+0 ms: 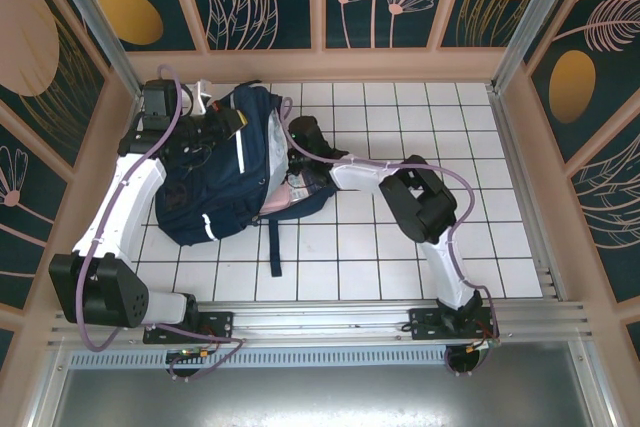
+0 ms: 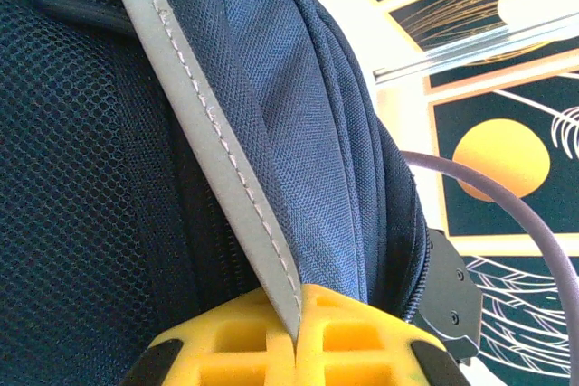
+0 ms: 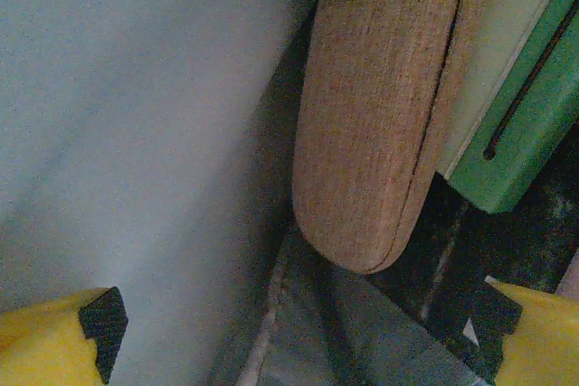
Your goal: Pack books, pencil case, and school supplies into a backpack
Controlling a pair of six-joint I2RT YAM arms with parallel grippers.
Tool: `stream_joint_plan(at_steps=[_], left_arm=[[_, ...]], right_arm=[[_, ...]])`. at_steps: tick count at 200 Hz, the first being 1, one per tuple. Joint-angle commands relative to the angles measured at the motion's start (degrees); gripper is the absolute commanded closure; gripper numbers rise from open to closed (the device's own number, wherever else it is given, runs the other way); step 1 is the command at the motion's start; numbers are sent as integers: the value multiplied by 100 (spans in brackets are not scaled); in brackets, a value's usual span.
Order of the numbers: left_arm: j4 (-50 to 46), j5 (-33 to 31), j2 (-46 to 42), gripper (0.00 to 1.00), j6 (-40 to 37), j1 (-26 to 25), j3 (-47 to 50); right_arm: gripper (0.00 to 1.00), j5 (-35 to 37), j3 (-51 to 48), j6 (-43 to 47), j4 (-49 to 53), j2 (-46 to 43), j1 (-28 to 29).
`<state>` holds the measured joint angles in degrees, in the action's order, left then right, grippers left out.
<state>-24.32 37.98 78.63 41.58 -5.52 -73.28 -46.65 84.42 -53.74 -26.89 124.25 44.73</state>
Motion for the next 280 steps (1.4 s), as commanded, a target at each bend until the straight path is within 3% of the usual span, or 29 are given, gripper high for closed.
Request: stream_joint_plan(at_steps=[1,60,105,127,166,185,215,241,280], left_arm=[[770,193,-375,100,-71,15,-117],[846,314,-450,100,90,25,-239],[891,362,-471,100,151,25,-276],[911,353,-471,100,158,25,-231],[924,338,-489,100,142,25,-175],[941,349,-493,100,160,24,-139],[1118,382,-524,100,255,20,65],[1379,478,-559,100,396,25,394],[1646,548,-564,100,537,1,902]], right_arm=[[1,-669,-162,-300,-1205,-395,-78],[1,-536,-512,-566,-1302,-539,-401],[1,57,-59,628,966,-786,-465],[2,679,407,1339,2510,-794,-482],[12,1395,-139,1691,2940,-1384,-759],[22,1583,-535,1675,2942,-1663,-1092],[34,2494,-685,2023,3576,-1935,-1551],[28,3248,-421,2401,4119,-1761,-1656],[22,3079,349,2797,4733,-889,-1643]])
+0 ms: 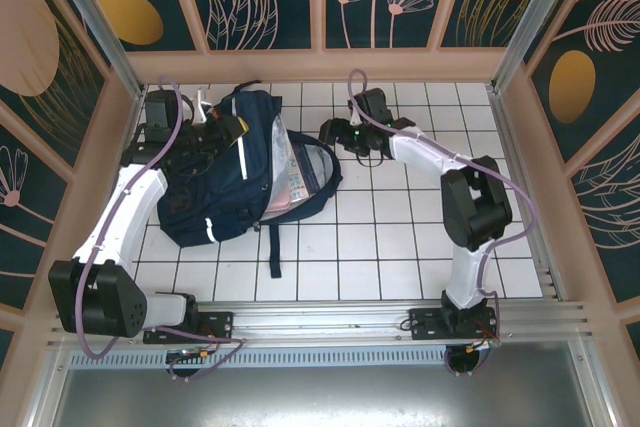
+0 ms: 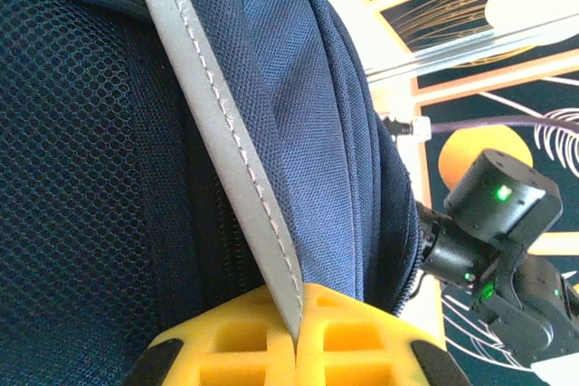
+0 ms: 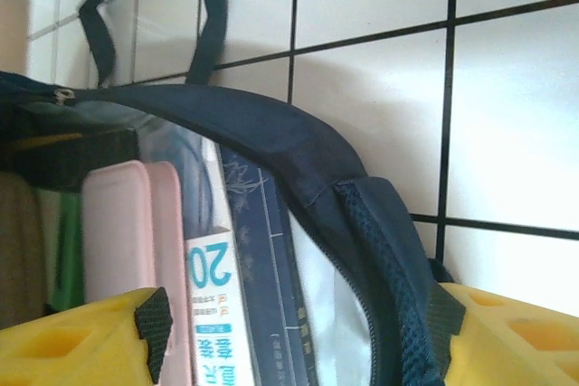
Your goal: Pack books, pencil case, and school supplies into a backpack
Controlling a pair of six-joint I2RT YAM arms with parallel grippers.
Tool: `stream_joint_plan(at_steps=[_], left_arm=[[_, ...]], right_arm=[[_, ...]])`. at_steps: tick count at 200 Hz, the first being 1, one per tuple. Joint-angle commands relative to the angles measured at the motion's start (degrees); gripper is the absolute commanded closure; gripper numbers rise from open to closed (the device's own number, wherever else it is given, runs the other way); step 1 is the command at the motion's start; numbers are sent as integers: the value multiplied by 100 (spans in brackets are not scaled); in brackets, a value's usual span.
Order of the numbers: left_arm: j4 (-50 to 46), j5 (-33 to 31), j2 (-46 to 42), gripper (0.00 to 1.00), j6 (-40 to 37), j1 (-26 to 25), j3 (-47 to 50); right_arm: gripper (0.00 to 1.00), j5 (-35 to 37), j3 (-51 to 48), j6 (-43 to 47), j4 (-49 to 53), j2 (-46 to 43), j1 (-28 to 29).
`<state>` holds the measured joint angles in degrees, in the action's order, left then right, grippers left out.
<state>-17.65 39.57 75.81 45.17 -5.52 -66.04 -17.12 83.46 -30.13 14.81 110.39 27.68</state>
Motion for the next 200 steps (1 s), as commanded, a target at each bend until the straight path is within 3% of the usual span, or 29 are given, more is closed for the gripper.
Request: stream_joint_plan(at_steps=[1,23,58,75,101,128,170,200], left_arm=[[985,395,-280,100,187,-1,197],[1143,342,-237,100,238,-100,544],[1133,137,66,100,126,-486,759],[1109,6,307,100,71,-691,776],[1127,-61,757,100,-11,-974,787],[926,-250,1356,98,-222,-1301,519],[782,-360,2440,89,-329,-1781,-186],[467,-434,3388,89,-457,-2100,-1227]], right_arm=[[22,106,453,446,565,517,62],[23,-430,738,650,611,896,141],[32,-380,1255,798,892,1365,223],[46,-311,1317,768,888,1425,211],[81,-134,1205,664,785,1364,146],[99,-25,835,471,535,1117,-38],[100,512,-869,-388,-484,-46,-637],[100,618,-2401,-968,-1185,-1116,-1124]])
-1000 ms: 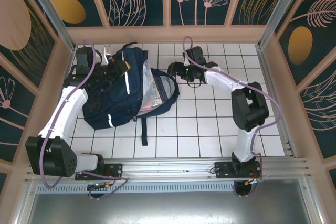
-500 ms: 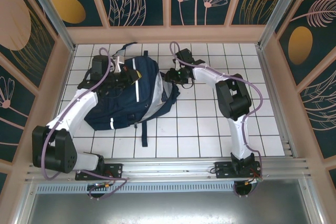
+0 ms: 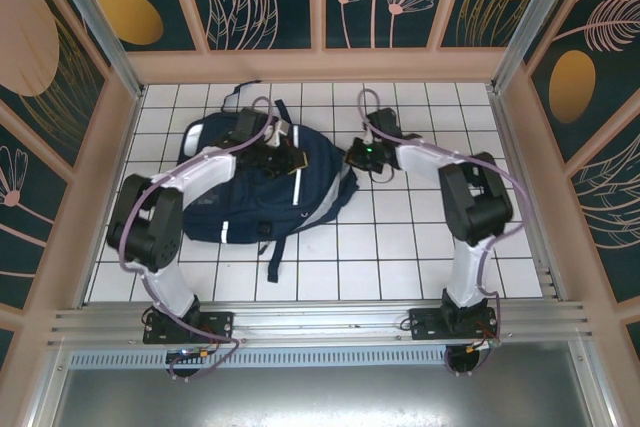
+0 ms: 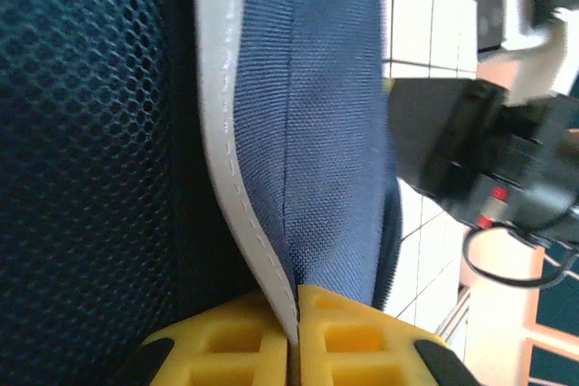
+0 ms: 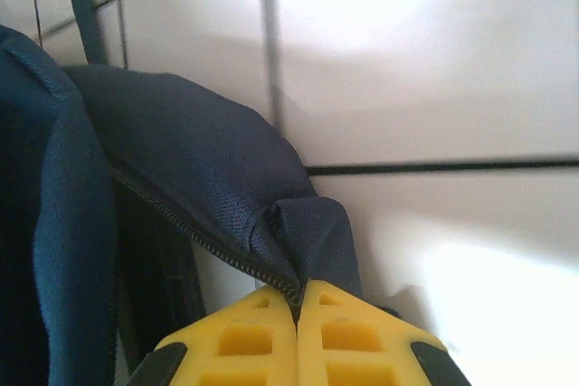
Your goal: Pack books, pencil case, and school supplies into a backpack
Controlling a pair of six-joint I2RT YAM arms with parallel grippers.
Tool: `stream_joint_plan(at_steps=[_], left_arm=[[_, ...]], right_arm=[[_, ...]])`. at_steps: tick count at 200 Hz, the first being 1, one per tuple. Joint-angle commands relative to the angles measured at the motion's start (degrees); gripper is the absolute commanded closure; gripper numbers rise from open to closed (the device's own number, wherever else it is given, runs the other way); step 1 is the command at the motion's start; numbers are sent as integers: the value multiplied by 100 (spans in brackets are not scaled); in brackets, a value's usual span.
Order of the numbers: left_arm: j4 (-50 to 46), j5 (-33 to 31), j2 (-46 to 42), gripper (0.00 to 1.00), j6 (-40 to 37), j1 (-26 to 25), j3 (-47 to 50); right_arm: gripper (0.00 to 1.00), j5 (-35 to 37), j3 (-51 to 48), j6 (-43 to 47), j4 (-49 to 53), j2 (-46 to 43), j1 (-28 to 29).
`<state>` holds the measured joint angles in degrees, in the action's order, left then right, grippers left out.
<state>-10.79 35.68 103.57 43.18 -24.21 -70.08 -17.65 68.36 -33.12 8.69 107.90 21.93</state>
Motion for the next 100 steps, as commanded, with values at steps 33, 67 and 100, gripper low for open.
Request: stream_joint_plan(at_steps=[33,67,100], left_arm=[[-938,-129,1680,92,-501,-450,-2445],[-1481,-83,2328,95,-591,-523,-3884],[-2021,-84,2492,96,-945,-520,-4615]], right_arm=[[100,820,-1990,-990,-531,-1784,-454],[100,1017,-2750,-1382,-406,-2615,454],[96,1242,-2604,-1457,-158,-2798,1311]])
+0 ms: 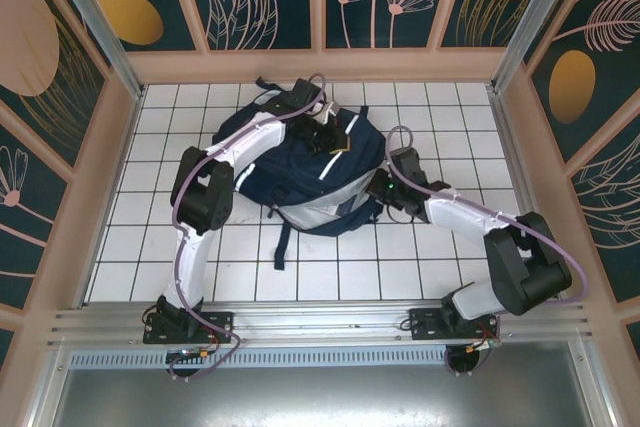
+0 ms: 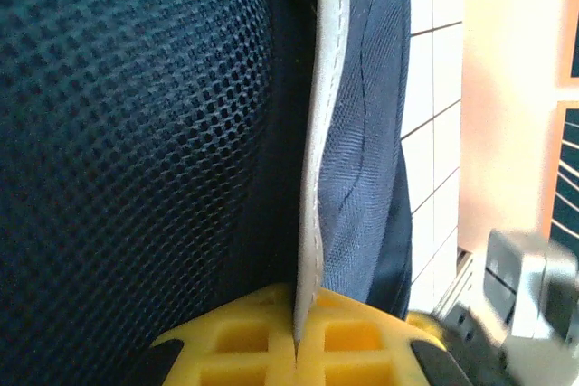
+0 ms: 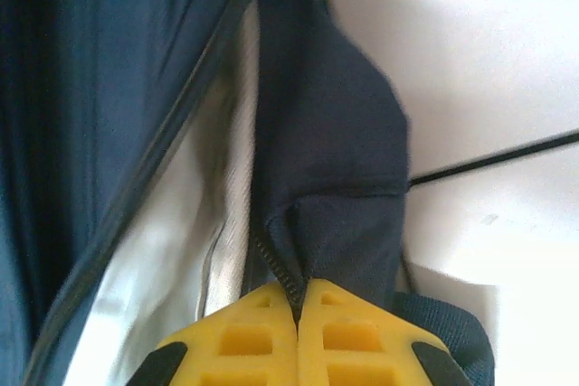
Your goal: Pack books, pencil case, and school supplies into a backpack
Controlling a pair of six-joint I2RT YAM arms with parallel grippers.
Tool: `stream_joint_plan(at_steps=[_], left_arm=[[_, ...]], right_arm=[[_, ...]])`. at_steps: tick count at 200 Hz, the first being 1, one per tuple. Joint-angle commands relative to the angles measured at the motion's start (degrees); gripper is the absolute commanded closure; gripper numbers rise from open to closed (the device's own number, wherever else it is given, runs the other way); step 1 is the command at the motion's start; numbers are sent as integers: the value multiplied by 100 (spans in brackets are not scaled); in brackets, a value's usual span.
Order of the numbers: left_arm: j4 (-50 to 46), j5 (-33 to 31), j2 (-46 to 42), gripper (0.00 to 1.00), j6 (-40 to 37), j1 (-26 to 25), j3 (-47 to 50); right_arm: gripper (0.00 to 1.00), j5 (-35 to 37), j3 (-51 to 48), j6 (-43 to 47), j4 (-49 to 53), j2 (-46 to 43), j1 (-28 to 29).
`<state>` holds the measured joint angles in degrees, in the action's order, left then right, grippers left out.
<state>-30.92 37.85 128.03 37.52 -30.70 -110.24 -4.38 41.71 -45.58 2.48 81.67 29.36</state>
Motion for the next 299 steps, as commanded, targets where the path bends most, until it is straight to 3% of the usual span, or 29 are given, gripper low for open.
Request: stream_joint_plan(at_steps=[1,21,33,70,114,144,170,210,255,299], left_arm=[[-23,-302,42,96,-391,127,-606],[-203,-389,-76,97,-663,130,-424],[-187,-460,-215,97,-760,139,-178],[45,-391,-480,100,-808,195,277],[166,-194,-547,100,-717,230,299],[477,-25,-722,100,-525,279,592],[637,141,-863,100,-372,381,729],[824,302,-1144,100,-132,585,811],[801,442,-1367,100,72,841,540],[465,569,-1359,100,176,976,-154]], right_arm=[[93,-35,101,-209,554,-175,581],[57,665,376,-84,1347,-483,644],[53,966,573,120,1761,-807,700],[63,273,1548,685,2415,-1062,881],[61,11,2409,448,2377,-15,546],[75,-427,2361,-370,1667,679,319],[86,-542,2481,-438,1540,1341,250],[94,-575,2286,-381,1437,1666,327],[99,-731,1610,-83,943,1585,893],[100,-295,1083,248,646,1558,1128]])
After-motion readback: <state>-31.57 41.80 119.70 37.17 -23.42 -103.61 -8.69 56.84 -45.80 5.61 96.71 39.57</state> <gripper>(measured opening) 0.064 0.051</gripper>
